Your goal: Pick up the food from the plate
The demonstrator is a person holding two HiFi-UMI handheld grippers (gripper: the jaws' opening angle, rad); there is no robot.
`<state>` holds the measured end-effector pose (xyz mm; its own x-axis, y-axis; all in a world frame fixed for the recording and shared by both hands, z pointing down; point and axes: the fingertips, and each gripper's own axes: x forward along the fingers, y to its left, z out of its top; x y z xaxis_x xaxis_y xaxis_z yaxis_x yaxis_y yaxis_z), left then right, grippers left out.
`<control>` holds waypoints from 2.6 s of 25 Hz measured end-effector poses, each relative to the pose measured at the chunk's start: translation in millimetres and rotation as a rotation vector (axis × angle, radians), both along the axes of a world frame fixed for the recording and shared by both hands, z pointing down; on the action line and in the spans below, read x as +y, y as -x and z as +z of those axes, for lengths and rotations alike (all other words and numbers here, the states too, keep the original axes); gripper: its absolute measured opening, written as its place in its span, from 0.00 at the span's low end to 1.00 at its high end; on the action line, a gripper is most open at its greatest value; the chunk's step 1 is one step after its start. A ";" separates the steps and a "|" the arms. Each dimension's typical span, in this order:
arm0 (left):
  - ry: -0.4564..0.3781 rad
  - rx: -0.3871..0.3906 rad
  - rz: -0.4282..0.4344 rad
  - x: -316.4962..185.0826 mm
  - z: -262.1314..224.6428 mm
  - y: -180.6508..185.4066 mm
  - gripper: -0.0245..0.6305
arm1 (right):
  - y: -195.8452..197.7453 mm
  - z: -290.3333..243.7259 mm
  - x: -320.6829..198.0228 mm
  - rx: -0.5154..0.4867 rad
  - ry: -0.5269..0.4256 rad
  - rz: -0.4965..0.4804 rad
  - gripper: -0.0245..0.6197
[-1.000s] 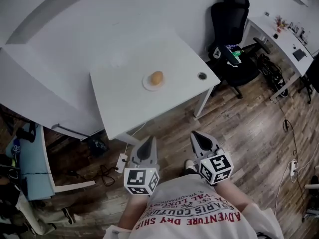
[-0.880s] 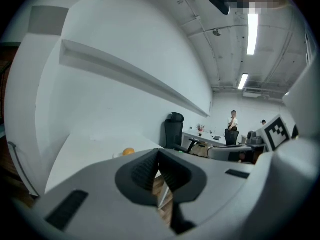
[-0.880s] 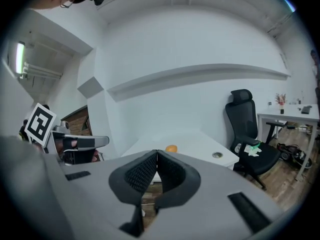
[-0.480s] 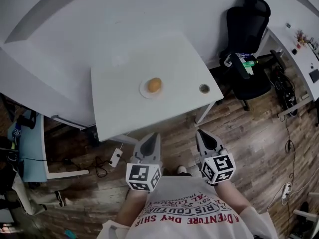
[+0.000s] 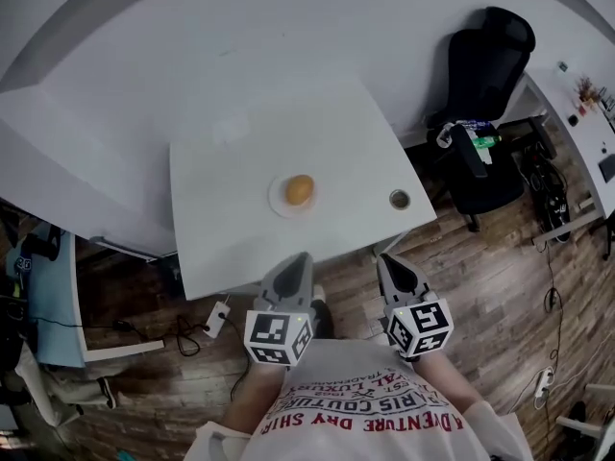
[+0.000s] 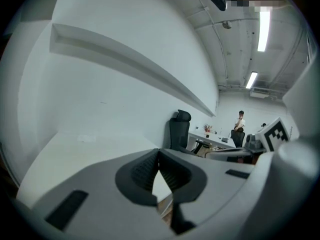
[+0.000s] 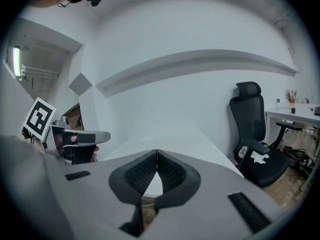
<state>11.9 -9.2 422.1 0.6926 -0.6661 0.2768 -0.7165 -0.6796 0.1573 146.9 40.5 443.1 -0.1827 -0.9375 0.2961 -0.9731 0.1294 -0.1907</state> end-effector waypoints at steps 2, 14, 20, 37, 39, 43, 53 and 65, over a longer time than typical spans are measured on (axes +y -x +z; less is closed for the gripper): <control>-0.008 0.011 0.014 -27.1 -3.8 -5.6 0.05 | -1.5 -3.1 -23.0 0.010 -0.003 0.001 0.06; 0.042 0.015 0.036 -176.3 8.5 3.5 0.05 | 6.1 -1.5 -166.6 0.050 0.045 -0.003 0.06; 0.090 -0.014 0.001 -208.2 25.4 3.7 0.05 | 4.8 7.9 -210.7 0.038 0.070 -0.046 0.06; 0.197 -0.062 -0.194 -225.0 91.1 -14.1 0.06 | -9.8 67.4 -275.7 0.020 0.207 -0.325 0.06; 0.220 -0.113 -0.146 -220.8 107.5 -22.1 0.31 | -10.4 73.8 -276.9 0.014 0.224 -0.345 0.06; 0.244 -0.252 -0.073 -219.4 136.4 -31.8 0.51 | -10.5 83.3 -282.6 0.005 0.244 -0.366 0.06; 0.346 -0.402 0.063 -227.5 184.0 -44.7 0.62 | -13.5 107.9 -285.6 -0.015 0.306 -0.407 0.06; 0.452 -0.488 0.153 -233.8 224.6 -54.4 0.63 | -32.3 117.6 -294.8 0.007 0.311 -0.373 0.06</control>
